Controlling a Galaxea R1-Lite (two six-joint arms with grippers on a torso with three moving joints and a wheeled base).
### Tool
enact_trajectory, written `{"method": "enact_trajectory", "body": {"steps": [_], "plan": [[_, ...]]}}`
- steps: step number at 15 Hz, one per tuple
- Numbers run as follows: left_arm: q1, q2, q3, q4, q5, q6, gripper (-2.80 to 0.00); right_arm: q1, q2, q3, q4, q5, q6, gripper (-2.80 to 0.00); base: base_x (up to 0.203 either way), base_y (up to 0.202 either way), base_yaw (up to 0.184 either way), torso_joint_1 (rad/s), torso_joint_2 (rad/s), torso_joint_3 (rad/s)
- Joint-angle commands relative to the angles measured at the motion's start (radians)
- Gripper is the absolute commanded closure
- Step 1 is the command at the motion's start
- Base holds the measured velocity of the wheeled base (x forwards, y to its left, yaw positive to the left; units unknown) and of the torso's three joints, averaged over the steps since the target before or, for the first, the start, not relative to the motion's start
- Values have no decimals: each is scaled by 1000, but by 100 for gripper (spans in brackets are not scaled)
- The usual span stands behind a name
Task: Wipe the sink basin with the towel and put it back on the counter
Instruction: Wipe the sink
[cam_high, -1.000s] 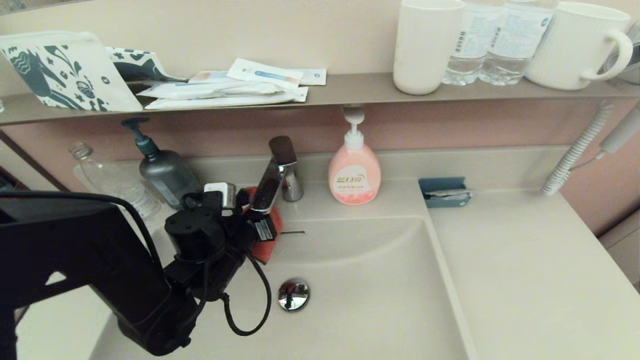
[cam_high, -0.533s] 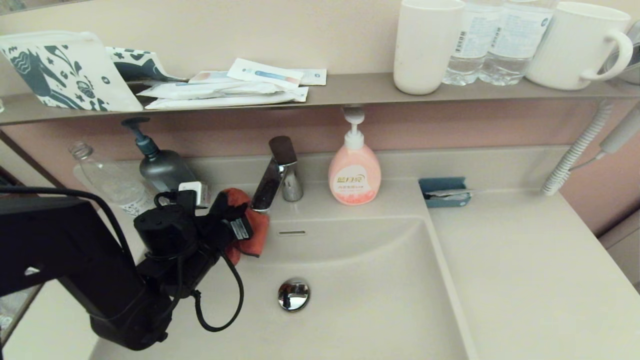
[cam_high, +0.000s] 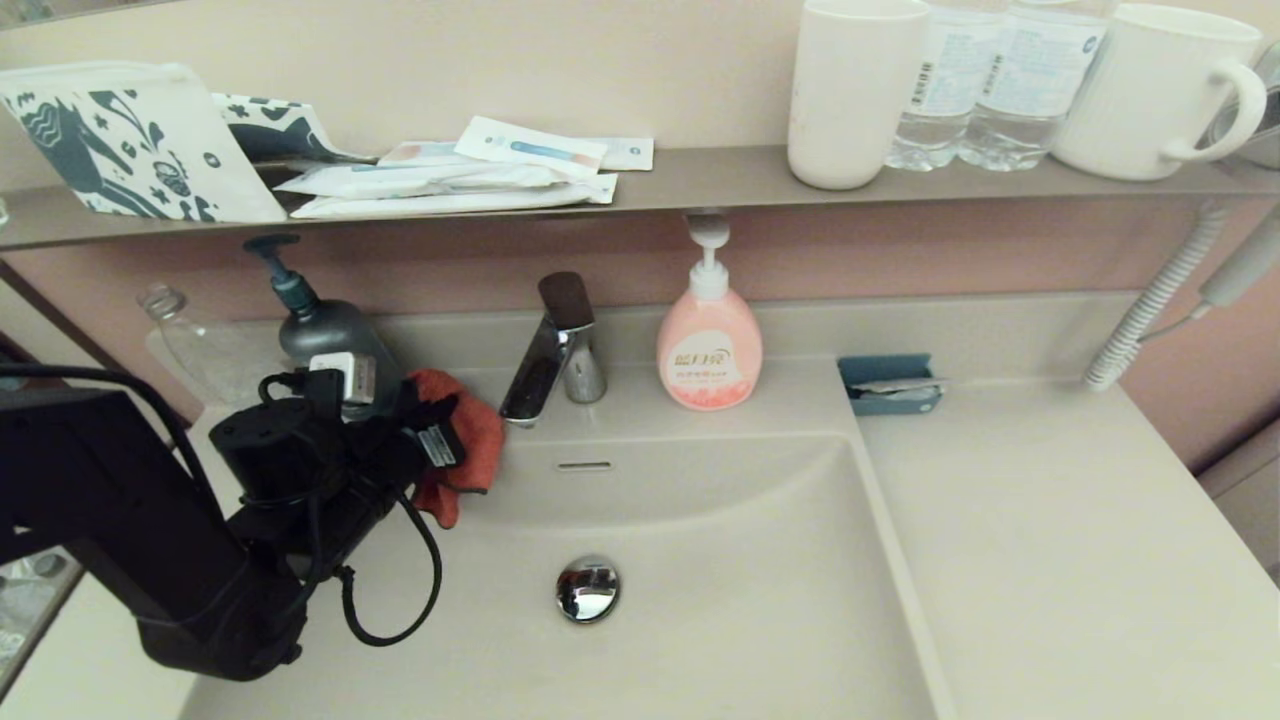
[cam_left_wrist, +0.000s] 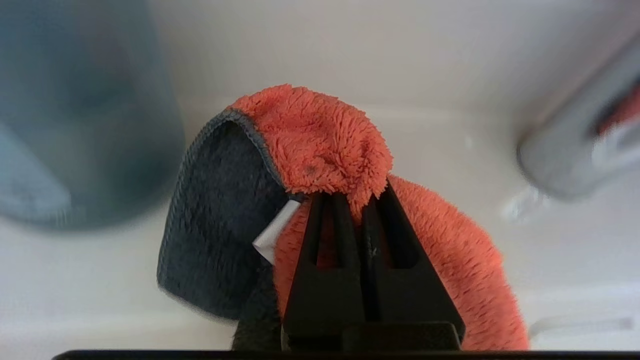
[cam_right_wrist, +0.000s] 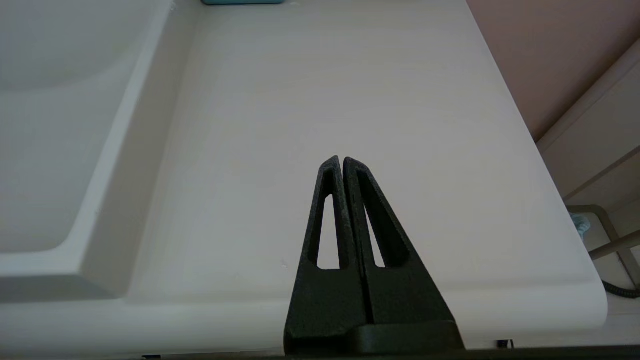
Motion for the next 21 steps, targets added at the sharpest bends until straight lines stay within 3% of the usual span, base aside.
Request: {"method": "enact_trajectory", "body": {"steps": [1,6,13,21], "plan": [[4,7,-33,-4,-3,-1,0,0,1,0,0,0,-1,0,0,0,0,0,0,0],[4,27,-133,69,-8,-1,0,0,1,0,0,0,-1,0,0,0,0,0,0,0],[-33,46,-142,71,-30,-8,0,0,1,0,0,0,-1,0,0,0,0,0,0,0],[-159,46,-148,71,64,-44,0,0,1,0,0,0,-1,0,0,0,0,0,0,0]]}}
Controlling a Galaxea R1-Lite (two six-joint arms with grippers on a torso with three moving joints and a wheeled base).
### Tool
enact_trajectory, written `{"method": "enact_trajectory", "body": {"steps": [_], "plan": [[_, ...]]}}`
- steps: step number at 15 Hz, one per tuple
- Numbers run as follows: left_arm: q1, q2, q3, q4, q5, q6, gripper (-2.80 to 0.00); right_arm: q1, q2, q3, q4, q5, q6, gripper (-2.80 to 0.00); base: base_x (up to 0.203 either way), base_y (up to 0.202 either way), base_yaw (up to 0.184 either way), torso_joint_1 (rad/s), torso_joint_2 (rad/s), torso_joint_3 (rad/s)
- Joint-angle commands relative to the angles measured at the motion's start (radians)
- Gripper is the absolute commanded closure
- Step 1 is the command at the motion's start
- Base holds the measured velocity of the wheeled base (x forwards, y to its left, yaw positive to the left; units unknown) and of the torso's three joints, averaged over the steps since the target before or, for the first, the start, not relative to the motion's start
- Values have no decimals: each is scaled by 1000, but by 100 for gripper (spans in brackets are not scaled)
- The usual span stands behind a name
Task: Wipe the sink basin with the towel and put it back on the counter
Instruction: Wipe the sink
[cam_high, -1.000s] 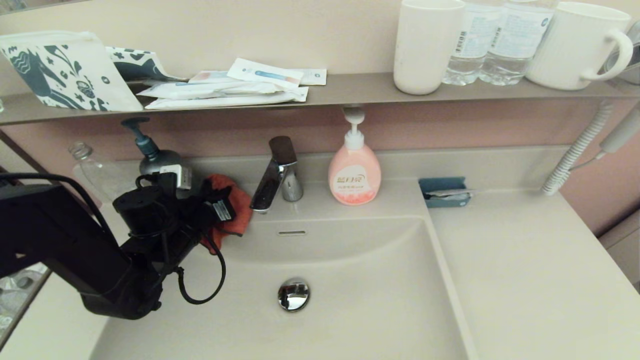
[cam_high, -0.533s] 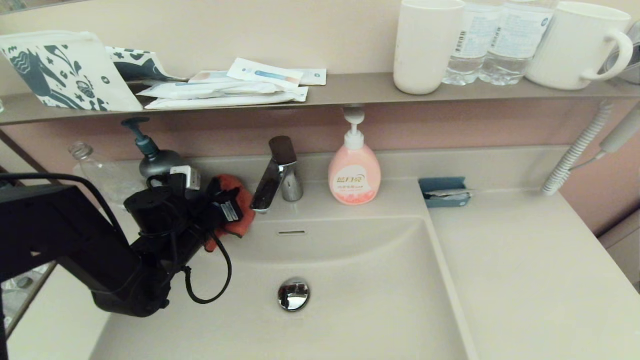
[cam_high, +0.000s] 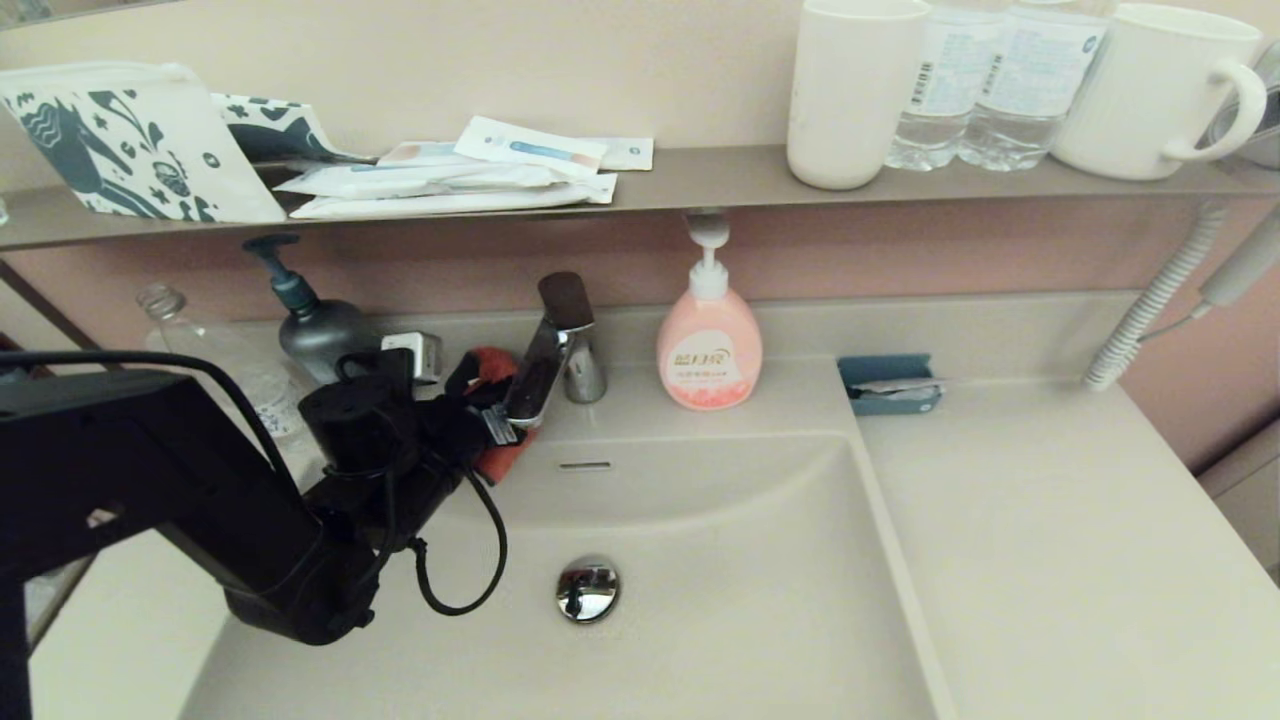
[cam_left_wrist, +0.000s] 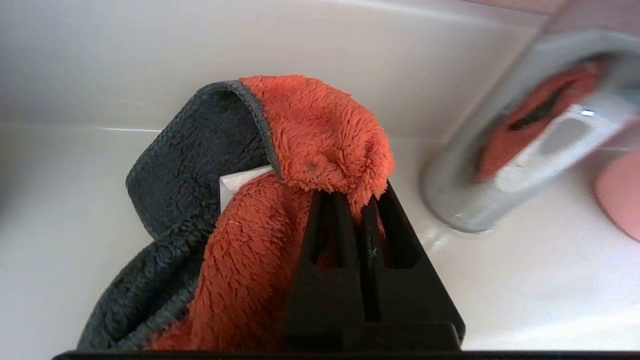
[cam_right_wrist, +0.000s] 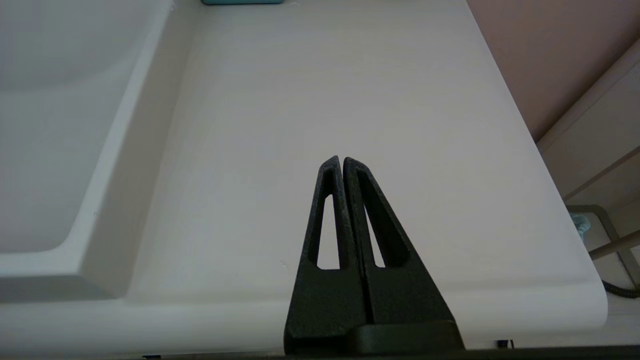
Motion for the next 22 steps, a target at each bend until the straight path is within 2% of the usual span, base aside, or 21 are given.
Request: {"method": "enact_trajectory", "body": {"steps": [1,8,10,12,15,22], "plan": [[-14,2,-4,-7,3,-1,0,0,1,0,0,0,-1,0,0,0,0,0,0,0],[-57,20,-1,-6,40,2,0,0,1,0,0,0,-1,0,0,0,0,0,0,0],[-81,19,-4,6,76,5,0,0,1,0,0,0,-1,0,0,0,0,0,0,0],[-98,22,-5,17,83,7,0,0,1,0,0,0,-1,0,0,0,0,0,0,0],[-91,35,-1,17,83,7,0,0,1,0,0,0,-1,0,0,0,0,0,0,0],[-11,33,3,14,46,7,0,0,1,-1,0,0,-1,0,0,0,0,0,0,0]]}}
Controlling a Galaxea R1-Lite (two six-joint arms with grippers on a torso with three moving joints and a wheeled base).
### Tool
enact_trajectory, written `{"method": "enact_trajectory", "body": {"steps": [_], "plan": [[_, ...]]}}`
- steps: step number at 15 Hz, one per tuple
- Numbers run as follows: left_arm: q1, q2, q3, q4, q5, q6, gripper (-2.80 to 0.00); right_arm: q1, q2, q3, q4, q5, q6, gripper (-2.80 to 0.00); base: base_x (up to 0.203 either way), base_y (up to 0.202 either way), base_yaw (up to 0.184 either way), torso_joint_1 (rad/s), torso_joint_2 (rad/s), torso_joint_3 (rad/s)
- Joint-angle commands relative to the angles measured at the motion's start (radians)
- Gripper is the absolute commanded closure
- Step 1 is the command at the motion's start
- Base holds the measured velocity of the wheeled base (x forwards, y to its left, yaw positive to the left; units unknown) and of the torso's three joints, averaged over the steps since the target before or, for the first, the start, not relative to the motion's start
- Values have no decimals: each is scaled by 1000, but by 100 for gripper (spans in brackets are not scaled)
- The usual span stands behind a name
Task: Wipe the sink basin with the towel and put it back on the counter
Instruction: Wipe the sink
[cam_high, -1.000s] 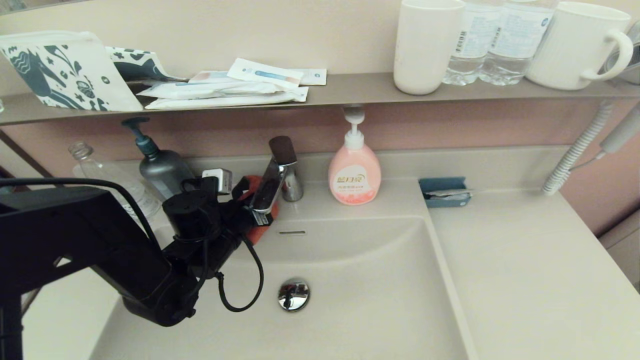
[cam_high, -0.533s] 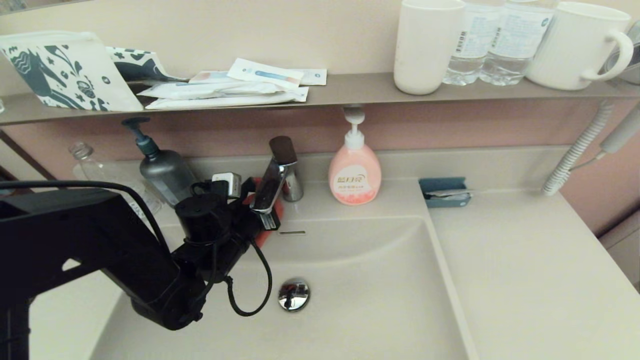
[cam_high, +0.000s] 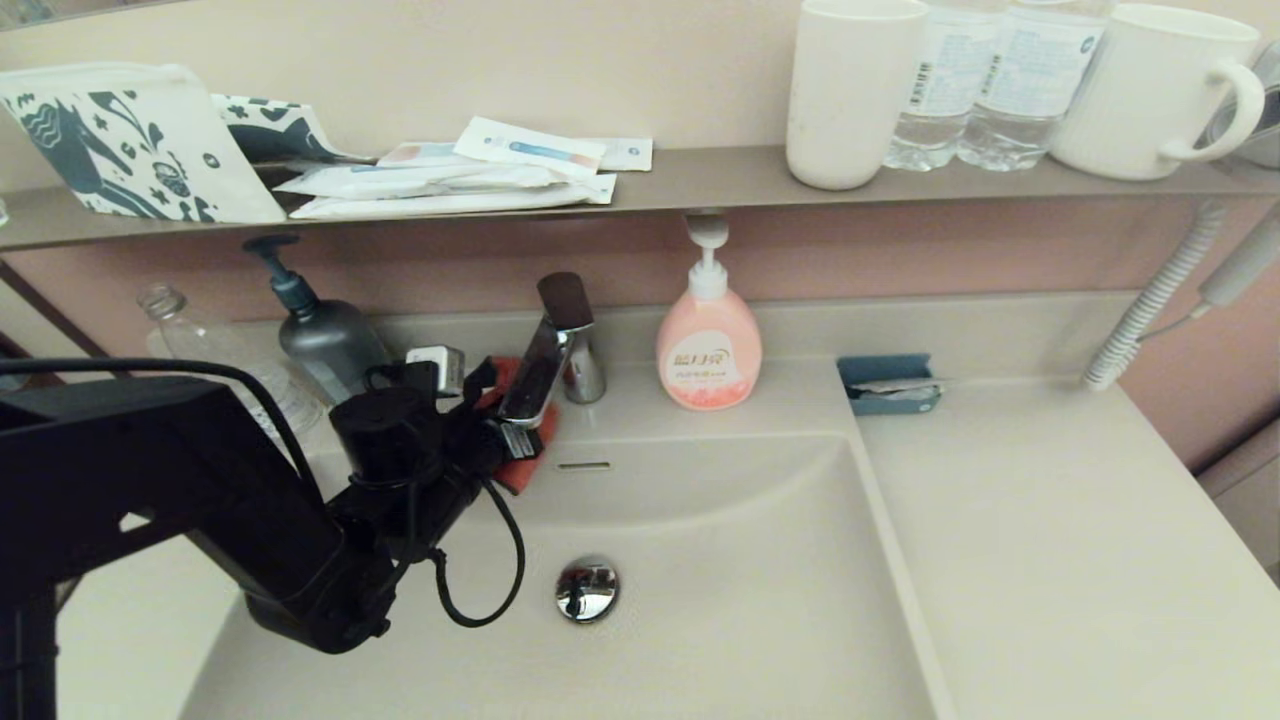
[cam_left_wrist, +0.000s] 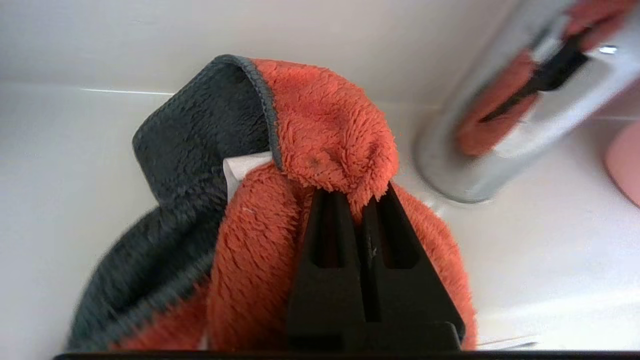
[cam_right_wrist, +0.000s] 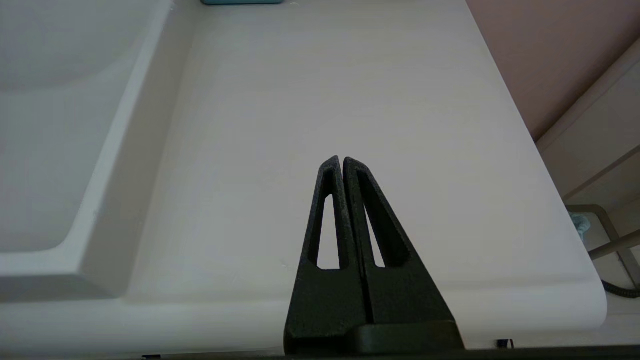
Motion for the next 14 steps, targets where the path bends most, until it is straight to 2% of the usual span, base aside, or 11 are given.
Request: {"method": "enact_trajectory", "body": {"steps": [1,8,14], "plan": [[21,-1,4,-7,-9,-2,0,0,1,0,0,0,-1,0,0,0,0,0,0,0],[100,-37,49,-15,-53,1,0,0,1,0,0,0,-1,0,0,0,0,0,0,0],[180,-107,175,-38,-85,1,0,0,1,0,0,0,-1,0,0,0,0,0,0,0]]}}
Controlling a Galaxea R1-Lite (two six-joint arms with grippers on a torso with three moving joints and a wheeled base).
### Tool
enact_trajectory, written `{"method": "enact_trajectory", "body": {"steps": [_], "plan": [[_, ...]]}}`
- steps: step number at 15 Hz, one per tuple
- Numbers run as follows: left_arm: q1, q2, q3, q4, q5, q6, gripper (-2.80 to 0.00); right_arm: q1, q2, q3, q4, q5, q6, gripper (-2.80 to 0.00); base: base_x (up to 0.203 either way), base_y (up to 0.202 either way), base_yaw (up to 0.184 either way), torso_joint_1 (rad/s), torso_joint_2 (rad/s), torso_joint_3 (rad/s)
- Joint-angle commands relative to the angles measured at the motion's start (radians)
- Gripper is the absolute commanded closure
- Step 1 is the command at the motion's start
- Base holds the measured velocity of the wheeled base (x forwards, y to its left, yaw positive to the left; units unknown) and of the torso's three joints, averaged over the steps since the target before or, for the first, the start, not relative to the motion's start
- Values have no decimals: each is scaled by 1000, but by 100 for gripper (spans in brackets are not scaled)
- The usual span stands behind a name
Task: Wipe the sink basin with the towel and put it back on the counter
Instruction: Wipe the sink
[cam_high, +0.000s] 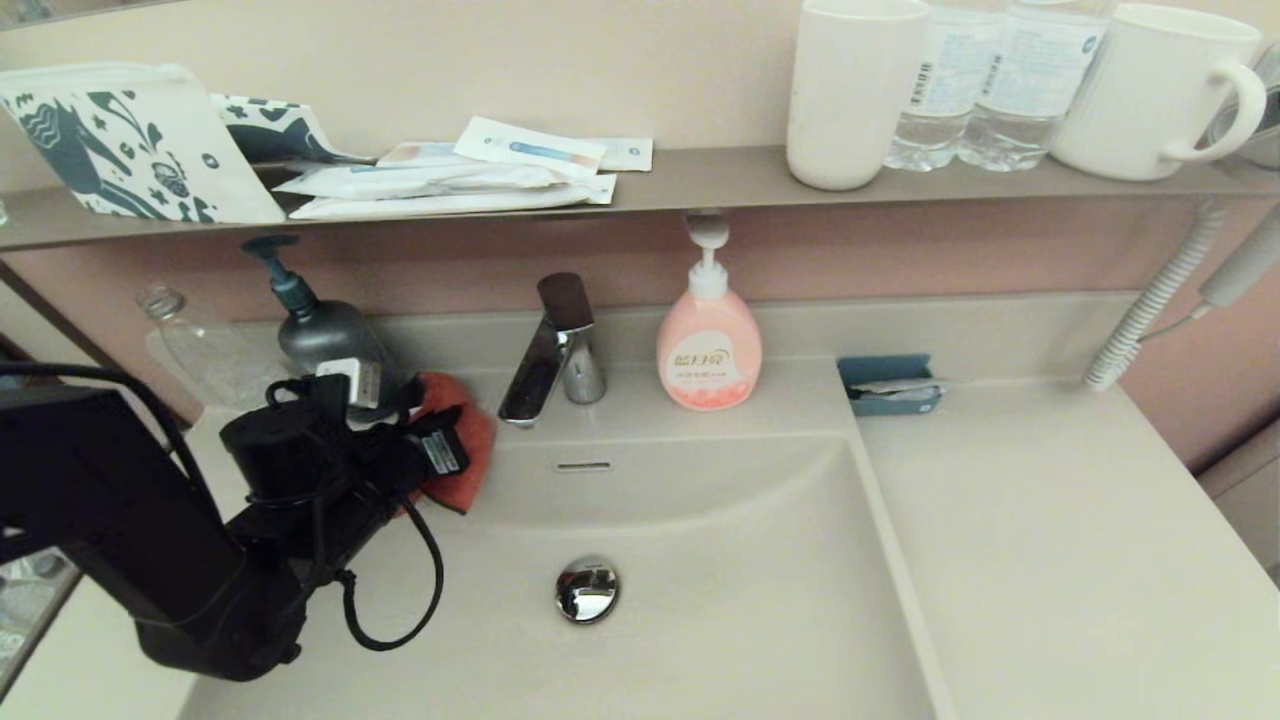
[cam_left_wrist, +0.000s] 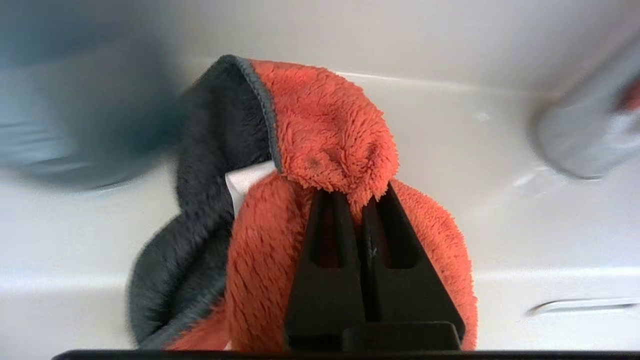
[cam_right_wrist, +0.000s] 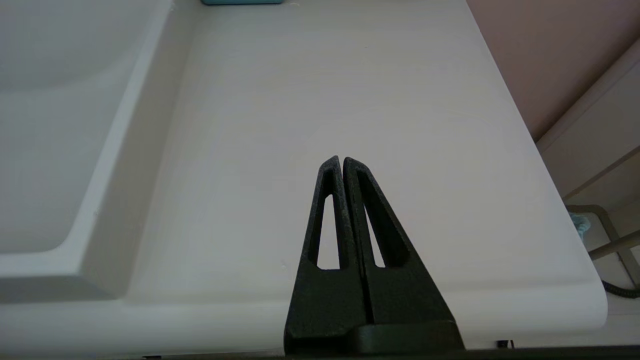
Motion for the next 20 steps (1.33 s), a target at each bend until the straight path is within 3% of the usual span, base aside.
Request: {"method": "enact_trajectory", "body": {"steps": [1,4,13,16,20], "plan": [[24,-19,42,-41,-6,-1,0,0,1,0,0,0,-1,0,0,0,0,0,0,0],[45,-59,119,-89,-32,2,0,0,1,0,0,0,-1,0,0,0,0,0,0,0],[97,-187,305,-83,-32,24,0,0,1,0,0,0,-1,0,0,0,0,0,0,0],[223,-241,387,-93,-71,24,0,0,1,-1,0,0,-1,0,0,0,0,0,0,0],[498,-314,376,-20,-271,94,0,0,1,0,0,0,-1,0,0,0,0,0,0,0]]}}
